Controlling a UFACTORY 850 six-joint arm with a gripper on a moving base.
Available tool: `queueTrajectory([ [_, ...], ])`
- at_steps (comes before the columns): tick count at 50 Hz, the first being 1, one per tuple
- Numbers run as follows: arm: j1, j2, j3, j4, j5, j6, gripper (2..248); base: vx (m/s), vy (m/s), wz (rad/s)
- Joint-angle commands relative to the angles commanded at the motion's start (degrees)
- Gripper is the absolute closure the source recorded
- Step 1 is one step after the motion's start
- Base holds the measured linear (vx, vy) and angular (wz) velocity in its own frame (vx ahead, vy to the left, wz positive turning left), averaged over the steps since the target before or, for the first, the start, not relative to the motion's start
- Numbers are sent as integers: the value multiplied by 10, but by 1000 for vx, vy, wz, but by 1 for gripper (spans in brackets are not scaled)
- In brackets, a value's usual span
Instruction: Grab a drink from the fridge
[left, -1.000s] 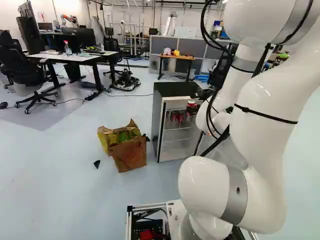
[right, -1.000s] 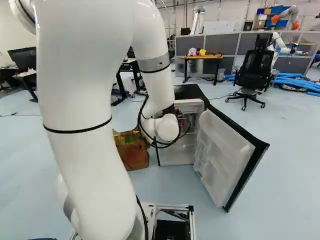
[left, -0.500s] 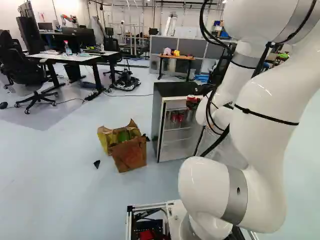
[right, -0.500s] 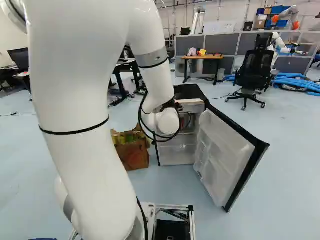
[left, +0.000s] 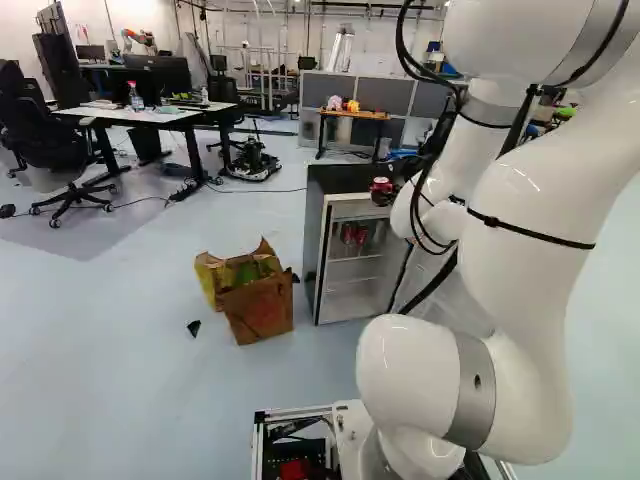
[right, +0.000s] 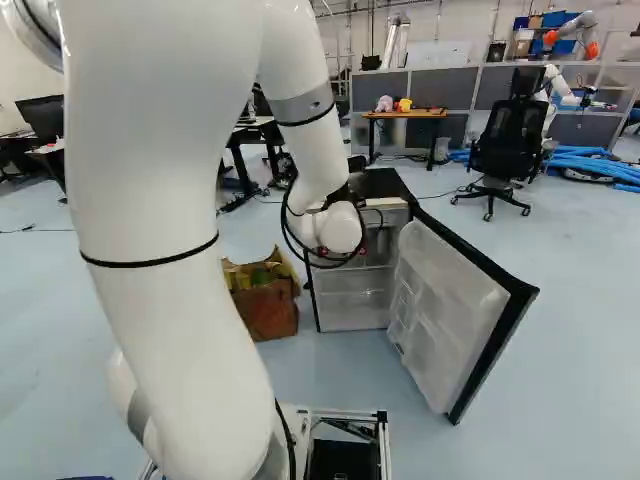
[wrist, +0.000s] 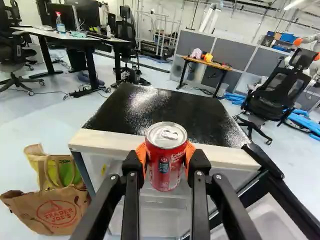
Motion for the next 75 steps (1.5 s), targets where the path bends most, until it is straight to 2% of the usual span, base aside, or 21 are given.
queueTrajectory([
  [18, 9, -7, -36, 0, -7, 0, 154, 0, 0, 0],
  [39, 20, -44, -81, 4, -13, 0, 154, 0, 0, 0],
  [75, 48, -104, -156, 59, -22, 0, 154, 0, 0, 0],
])
